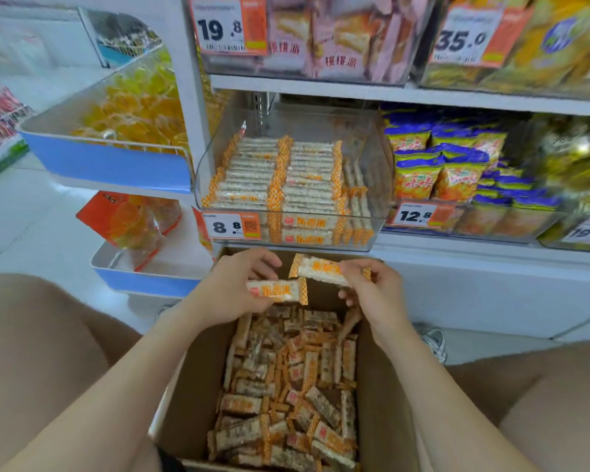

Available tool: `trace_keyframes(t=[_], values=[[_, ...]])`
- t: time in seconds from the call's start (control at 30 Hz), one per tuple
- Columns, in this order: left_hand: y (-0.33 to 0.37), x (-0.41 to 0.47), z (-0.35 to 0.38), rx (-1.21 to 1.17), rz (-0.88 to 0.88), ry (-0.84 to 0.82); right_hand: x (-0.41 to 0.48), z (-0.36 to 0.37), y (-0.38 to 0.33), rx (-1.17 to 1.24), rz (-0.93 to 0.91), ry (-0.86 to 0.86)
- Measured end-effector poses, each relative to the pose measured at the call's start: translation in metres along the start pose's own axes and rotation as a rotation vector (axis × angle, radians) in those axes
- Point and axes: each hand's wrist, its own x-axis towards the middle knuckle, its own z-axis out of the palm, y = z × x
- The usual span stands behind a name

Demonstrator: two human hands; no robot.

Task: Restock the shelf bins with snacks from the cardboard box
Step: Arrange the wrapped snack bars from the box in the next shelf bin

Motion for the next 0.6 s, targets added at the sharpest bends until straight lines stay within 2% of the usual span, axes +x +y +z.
trace_keyframes(t=[0.1, 0.2, 0.27, 0.4, 0.47, 0.53, 0.6], values=[[0.015, -0.001, -0.012, -0.068, 0.017, 0.027, -0.002, -0.002, -0.014, 0.119, -0.005, -0.100], [0.032, -0.002, -0.025, -0.122, 0.024, 0.056, 0.000, 0.000, -0.025, 0.473, 0.045, -0.213], [0.043, -0.003, -0.030, -0.142, 0.032, 0.080, -0.004, 0.004, -0.036, 0.583, 0.049, -0.257], [0.063, 0.000, -0.034, -0.211, 0.103, 0.109, -0.011, 0.010, -0.058, 0.440, -0.108, -0.263], [0.072, 0.004, -0.035, -0.205, 0.140, 0.087, -0.013, 0.013, -0.070, 0.323, -0.217, -0.189], [0.081, 0.008, -0.036, -0.184, 0.148, 0.069, -0.012, 0.013, -0.080, 0.229, -0.265, -0.098], [0.088, 0.011, -0.036, -0.198, 0.142, 0.066, -0.008, 0.011, -0.087, 0.167, -0.290, -0.082]])
